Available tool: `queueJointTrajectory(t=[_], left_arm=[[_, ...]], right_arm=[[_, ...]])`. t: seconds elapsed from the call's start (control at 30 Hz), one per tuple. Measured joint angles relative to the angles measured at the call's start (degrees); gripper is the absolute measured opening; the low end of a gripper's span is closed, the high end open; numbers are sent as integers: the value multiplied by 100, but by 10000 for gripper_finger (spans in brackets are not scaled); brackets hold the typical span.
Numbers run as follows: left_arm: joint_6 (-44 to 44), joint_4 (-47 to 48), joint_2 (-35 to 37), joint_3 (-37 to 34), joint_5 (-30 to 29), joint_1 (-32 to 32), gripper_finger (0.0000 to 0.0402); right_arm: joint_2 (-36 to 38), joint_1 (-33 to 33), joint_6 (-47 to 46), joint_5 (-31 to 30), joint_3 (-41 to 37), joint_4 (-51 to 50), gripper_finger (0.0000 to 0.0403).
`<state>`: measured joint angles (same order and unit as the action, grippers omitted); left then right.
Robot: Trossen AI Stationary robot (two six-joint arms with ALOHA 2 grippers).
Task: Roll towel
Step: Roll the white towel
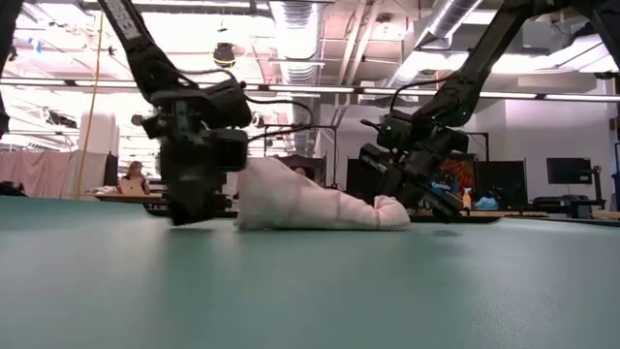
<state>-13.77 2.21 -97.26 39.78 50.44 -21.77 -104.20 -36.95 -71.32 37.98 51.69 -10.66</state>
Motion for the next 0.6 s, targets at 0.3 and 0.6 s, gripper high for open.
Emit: queueJointTrajectory(t=[0.3, 0.6], left_arm=[[96, 1019, 1554, 183, -1503, 119, 0], [1334, 110, 2216, 1012, -4905, 36, 0]], right_arm=[[-2, 31, 115, -168, -1, 80, 16], [-4, 48, 718, -230, -1, 95, 14]])
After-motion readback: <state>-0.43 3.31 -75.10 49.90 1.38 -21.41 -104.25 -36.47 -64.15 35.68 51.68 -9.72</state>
